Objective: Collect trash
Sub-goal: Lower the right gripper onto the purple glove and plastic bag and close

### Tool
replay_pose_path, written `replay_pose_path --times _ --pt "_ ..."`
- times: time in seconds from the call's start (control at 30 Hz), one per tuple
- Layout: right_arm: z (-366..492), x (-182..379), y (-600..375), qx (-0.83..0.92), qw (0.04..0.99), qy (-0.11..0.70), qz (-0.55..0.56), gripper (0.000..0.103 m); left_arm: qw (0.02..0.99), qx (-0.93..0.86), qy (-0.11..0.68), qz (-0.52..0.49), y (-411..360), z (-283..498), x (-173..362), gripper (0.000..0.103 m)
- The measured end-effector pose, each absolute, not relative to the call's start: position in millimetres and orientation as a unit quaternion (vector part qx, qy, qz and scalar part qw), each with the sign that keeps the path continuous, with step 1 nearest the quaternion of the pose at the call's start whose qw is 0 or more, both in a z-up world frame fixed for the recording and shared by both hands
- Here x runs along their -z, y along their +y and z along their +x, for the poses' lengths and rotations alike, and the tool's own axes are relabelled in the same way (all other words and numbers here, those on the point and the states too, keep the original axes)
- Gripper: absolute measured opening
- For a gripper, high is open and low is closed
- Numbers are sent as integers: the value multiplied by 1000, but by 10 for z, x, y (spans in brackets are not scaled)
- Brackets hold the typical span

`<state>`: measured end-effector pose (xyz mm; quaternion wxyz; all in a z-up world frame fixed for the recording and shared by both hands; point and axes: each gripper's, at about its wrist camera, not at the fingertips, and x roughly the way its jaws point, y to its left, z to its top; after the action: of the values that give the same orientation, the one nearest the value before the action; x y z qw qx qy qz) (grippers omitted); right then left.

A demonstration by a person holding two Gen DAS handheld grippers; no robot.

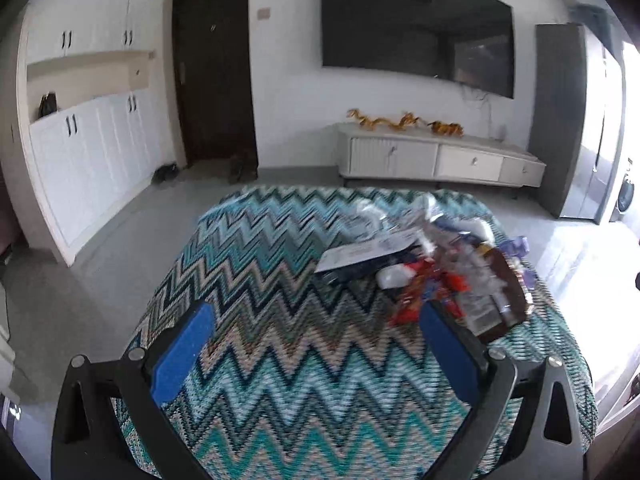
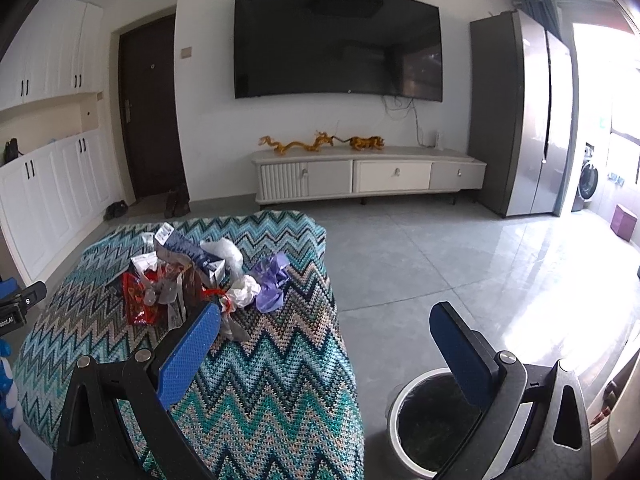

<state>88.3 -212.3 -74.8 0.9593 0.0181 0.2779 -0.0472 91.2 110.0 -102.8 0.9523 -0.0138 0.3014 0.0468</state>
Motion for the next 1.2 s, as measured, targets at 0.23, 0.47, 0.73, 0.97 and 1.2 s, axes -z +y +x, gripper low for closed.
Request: replay_pose_path --times 0.23,0.47,0.73,0.97,1.2 --pt "1247 1033 -2051 2 946 324 28 91 944 -5 330 13 1145 1271 1139 101" --pt "1706 1201 -2013 -54 933 353 54 76 933 54 350 64 939 1762 1345 100" --pt "2363 1324 -1957 -90 924 366 67 71 930 97 340 98 806 2095 1345 100" --pt "2767 1501 -1928 -96 916 381 79 71 921 161 348 72 635 2100 1261 100" --pt "2992 1616 -1909 -107 908 395 86 71 897 189 400 16 513 2174 1529 72"
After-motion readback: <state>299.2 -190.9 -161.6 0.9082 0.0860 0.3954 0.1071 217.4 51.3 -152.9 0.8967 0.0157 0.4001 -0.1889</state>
